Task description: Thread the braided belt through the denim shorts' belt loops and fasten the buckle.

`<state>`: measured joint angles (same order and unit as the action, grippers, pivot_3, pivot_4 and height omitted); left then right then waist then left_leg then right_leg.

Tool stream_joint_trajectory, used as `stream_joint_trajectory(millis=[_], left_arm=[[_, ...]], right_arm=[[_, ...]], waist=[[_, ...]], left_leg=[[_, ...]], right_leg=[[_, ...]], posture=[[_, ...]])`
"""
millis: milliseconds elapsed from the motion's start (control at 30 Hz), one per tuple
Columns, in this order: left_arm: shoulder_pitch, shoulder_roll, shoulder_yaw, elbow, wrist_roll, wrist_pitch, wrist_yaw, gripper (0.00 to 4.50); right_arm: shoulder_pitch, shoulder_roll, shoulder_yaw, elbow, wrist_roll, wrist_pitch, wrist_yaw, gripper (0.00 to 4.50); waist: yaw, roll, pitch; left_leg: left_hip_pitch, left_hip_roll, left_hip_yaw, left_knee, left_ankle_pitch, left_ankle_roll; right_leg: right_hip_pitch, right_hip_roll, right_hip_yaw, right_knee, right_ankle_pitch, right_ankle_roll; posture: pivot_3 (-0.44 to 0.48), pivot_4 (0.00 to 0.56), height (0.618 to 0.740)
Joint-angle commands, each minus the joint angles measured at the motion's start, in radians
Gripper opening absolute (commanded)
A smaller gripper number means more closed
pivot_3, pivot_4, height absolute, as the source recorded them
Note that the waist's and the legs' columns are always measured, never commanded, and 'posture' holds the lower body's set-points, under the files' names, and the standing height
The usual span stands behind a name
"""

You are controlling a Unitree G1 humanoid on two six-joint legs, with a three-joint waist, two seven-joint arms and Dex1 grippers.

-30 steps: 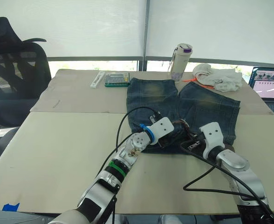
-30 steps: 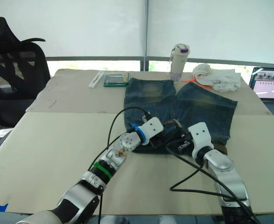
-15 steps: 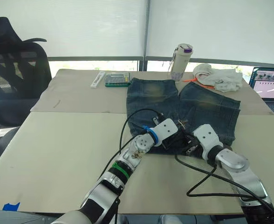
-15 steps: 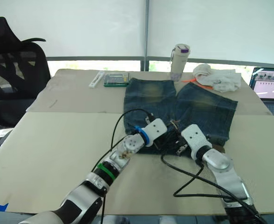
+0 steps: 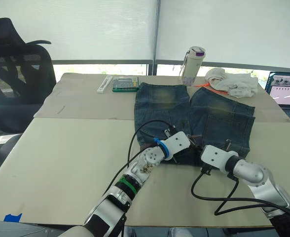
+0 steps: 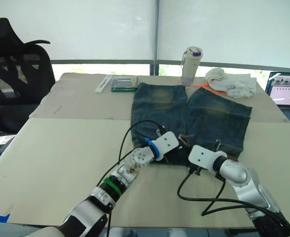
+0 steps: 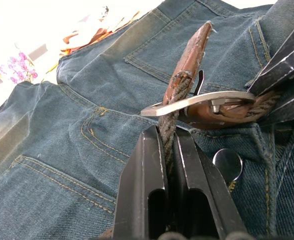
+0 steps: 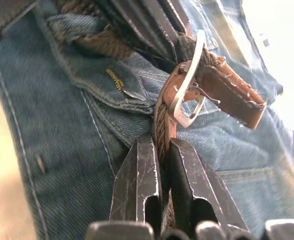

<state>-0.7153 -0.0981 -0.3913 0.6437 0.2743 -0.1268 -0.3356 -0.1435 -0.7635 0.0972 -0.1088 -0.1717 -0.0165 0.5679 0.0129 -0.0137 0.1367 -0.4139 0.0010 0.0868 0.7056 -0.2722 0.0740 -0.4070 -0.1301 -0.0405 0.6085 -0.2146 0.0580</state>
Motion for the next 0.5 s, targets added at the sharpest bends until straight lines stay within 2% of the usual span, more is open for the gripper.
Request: stream_joint_trajectory(millis=[33, 300, 400, 500], left_arm=[[-0.005, -0.011, -0.008, -0.028, 0.01, -0.023, 0.018, 0.0], [0.009, 0.003, -0.012, -0.03, 0.014, -0.035, 0.03, 0.0], [0.01, 0.008, -0.014, -0.027, 0.018, -0.045, 0.037, 0.0], [0.006, 0.013, -0.023, -0.02, 0.035, -0.065, 0.049, 0.0]], right_arm=[[0.007, 0.045, -0.063, -0.078, 0.138, 0.069, 0.05, 0.99], [0.07, 0.125, -0.293, -0.247, 0.482, 0.445, 0.062, 3.7], [0.046, 0.201, -0.363, -0.297, 0.613, 0.614, -0.02, 3.7], [-0.052, 0.397, -0.484, -0.309, 0.842, 0.863, -0.259, 3.7]], waist=[[0.0, 0.0, 0.0], [0.01, 0.0, 0.0], [0.009, 0.0, 0.0], [0.005, 0.0, 0.0]], left_leg=[[0.0, 0.0, 0.0, 0.0, 0.0, 0.0], [0.0, 0.0, -0.001, 0.001, -0.003, 0.005], [0.0, 0.001, -0.001, 0.0, -0.005, 0.008], [0.0, 0.003, -0.001, 0.0, -0.005, 0.007]], right_leg=[[0.0, 0.0, 0.0, 0.0, 0.0, 0.0], [0.0, -0.002, 0.0, 0.0, 0.0, 0.0], [0.0, -0.002, 0.0, 0.001, 0.0, -0.001], [0.0, -0.002, 0.0, 0.001, 0.0, -0.001]], posture=[[0.0, 0.15, 0.737], [0.0, 0.15, 0.737], [0.0, 0.15, 0.737], [0.0, 0.15, 0.737]])
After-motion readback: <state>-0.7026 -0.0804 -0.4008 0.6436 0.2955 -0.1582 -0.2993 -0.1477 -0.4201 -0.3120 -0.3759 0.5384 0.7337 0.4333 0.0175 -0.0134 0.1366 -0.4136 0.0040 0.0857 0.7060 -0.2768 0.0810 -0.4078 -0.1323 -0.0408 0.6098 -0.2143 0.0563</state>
